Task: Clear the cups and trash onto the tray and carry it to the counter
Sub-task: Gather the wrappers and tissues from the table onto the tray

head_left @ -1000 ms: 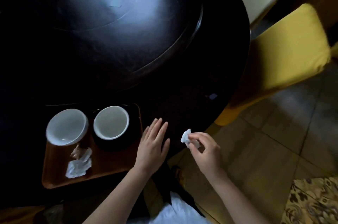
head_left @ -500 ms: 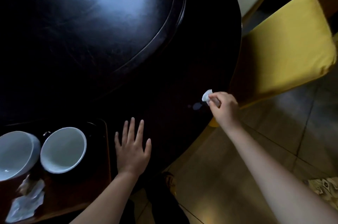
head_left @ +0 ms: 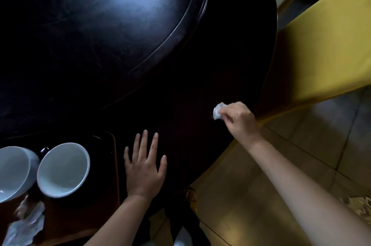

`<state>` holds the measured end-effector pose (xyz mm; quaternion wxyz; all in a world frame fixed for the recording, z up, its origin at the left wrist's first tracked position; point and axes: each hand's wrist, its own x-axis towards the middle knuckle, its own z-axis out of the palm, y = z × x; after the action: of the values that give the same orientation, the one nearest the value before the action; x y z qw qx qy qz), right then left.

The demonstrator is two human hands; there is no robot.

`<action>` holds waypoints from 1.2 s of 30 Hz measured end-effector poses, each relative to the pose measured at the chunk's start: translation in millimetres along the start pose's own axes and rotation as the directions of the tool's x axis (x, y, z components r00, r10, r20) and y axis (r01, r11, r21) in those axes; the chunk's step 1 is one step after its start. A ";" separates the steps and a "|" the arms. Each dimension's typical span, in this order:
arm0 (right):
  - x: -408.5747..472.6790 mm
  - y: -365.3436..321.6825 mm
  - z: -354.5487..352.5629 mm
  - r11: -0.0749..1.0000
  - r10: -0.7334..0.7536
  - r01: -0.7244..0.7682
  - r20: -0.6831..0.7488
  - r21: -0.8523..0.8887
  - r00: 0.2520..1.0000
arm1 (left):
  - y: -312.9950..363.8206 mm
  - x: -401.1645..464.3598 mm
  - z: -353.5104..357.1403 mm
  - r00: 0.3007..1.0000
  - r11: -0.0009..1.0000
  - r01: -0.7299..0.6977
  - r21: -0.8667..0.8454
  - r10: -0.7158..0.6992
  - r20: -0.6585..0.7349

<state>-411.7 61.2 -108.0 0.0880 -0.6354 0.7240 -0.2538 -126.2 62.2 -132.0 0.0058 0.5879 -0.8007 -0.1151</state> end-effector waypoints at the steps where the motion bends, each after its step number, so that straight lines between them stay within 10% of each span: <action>1: -13.0 -4.1 -0.7 1.000 -0.016 0.016 0.019 0.019 1.000 | 0.1 -0.2 -0.3 1.000 1.000 0.002 -0.006 -0.002 0.002; 11: -118.1 -44.7 0.0 0.980 -0.026 0.007 0.094 0.199 0.995 | 2.2 -1.3 -4.2 1.000 0.999 0.006 -0.033 -0.006 0.001; 19: 4.3 -24.7 -15.2 0.987 0.140 -0.120 -0.209 0.108 0.968 | 3.1 -1.0 -5.1 1.000 0.999 0.007 -0.045 -0.007 0.004; 36: -35.8 -40.4 22.9 0.991 -0.052 0.051 0.006 0.125 0.999 | 1.2 -0.3 -2.5 1.000 1.000 0.009 -0.025 -0.009 -0.006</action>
<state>-359.7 87.3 -115.2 0.1243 -0.6483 0.6896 -0.2979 -126.9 62.4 -129.3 0.0150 0.5917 -0.7965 -0.1234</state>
